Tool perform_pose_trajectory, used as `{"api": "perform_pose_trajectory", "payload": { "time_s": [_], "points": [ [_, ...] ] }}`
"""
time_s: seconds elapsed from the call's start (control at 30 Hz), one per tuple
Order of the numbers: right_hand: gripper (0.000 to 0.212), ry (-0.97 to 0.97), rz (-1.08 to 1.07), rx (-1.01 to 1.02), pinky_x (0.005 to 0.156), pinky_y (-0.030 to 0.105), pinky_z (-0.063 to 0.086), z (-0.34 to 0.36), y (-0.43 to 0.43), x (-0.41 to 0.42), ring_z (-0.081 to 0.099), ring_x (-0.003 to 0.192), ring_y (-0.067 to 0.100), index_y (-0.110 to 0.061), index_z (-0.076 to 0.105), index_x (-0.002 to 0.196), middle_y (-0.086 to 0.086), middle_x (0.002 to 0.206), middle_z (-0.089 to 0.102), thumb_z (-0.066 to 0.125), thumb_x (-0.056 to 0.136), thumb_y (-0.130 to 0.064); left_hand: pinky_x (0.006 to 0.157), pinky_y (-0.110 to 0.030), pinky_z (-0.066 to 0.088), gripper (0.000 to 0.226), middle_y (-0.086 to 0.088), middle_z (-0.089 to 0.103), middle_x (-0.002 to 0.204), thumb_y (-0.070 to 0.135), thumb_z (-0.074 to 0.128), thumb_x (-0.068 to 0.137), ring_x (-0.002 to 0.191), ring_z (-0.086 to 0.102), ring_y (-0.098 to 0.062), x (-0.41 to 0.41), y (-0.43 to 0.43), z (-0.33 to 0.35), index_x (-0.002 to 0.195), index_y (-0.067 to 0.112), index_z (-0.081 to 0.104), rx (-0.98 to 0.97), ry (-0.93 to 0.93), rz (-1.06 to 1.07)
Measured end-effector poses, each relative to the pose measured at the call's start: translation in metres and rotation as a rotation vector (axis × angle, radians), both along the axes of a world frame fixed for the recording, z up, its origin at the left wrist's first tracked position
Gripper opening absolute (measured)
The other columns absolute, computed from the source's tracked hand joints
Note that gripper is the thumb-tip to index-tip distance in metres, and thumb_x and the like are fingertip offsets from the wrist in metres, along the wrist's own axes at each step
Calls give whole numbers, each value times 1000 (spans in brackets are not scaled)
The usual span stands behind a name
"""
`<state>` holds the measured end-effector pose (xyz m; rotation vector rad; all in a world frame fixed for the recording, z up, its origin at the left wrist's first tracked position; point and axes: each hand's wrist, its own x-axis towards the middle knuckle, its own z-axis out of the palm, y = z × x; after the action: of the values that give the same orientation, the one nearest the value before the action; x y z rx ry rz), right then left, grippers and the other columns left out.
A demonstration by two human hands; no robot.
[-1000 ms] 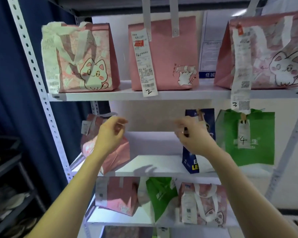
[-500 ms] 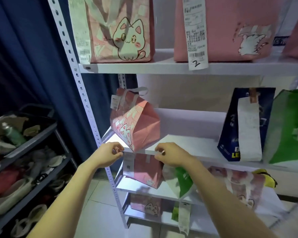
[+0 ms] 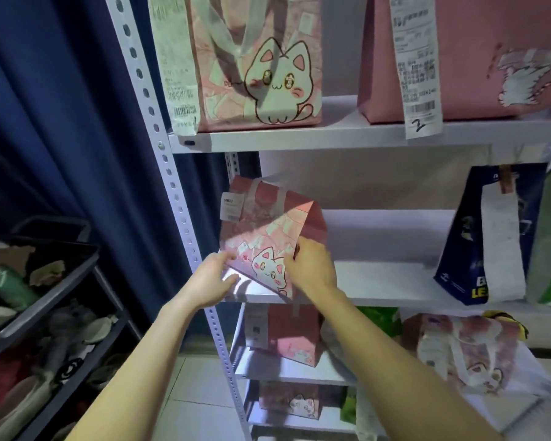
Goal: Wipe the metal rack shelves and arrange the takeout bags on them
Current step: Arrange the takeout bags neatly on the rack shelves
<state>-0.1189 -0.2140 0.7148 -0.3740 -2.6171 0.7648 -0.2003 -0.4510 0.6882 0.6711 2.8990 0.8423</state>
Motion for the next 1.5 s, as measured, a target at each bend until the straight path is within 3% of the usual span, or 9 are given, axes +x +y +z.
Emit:
{"api": "perform_pose_trajectory", "payload": {
  "time_s": [0.13,0.33,0.5,0.57,0.63,0.83,1.07,1.23,1.5],
  "points": [
    [22,8,-117,-22,82,46,60,-7,28,9,68,97,29,-16,64,114,6,114,67,50,105,-31,115,-42,45,72,-13,29,167,27,74,99,138,54,-30,-20,19,-11,159,24,34,41,-36,56],
    [17,27,-253,-80,86,48,61,-18,83,36,68,105,27,-19,58,121,3,117,69,50,108,-28,99,-39,56,32,7,69,118,20,82,92,111,69,-16,-37,50,-25,114,22,58,325,21,50],
    [18,29,-284,-128,81,45,63,-28,102,58,71,98,28,-18,57,122,6,113,74,53,109,-29,91,-47,60,58,9,72,114,29,80,94,107,71,-21,-30,84,-31,137,26,42,499,-26,24],
    [18,23,-299,-130,80,47,63,-30,105,66,71,98,29,-18,55,123,7,113,73,53,108,-27,89,-42,56,65,11,73,112,28,77,95,104,70,-18,-27,91,-34,148,27,40,491,3,22],
    [16,23,-294,-128,76,45,62,-32,108,76,70,98,29,-17,52,121,8,112,72,53,106,-24,88,-40,56,47,13,73,109,25,71,97,101,71,-15,-21,93,-38,141,26,51,467,67,26],
    [19,83,-263,-147,67,20,52,-43,113,108,67,99,16,-20,53,119,1,120,71,60,101,-16,76,-32,60,21,15,75,110,19,62,100,85,71,3,25,89,-38,119,26,61,503,128,38],
    [16,105,-173,-181,80,47,64,-54,120,172,71,98,21,-24,54,118,-2,114,71,59,103,-22,83,-41,63,16,11,74,110,21,66,102,98,75,-16,119,84,-36,116,29,62,463,175,133],
    [20,86,-122,-262,69,35,65,-82,139,258,71,91,10,-37,50,112,-13,106,69,64,101,-28,82,-28,59,18,22,77,101,20,69,99,93,74,1,217,91,-64,110,34,62,474,137,225],
    [32,-140,-147,-334,70,37,47,-185,182,384,62,88,25,-29,42,110,-4,103,63,70,93,-29,85,-46,64,23,12,78,103,15,72,99,94,76,-18,332,139,-159,113,31,63,288,-84,245]
  ]
}}
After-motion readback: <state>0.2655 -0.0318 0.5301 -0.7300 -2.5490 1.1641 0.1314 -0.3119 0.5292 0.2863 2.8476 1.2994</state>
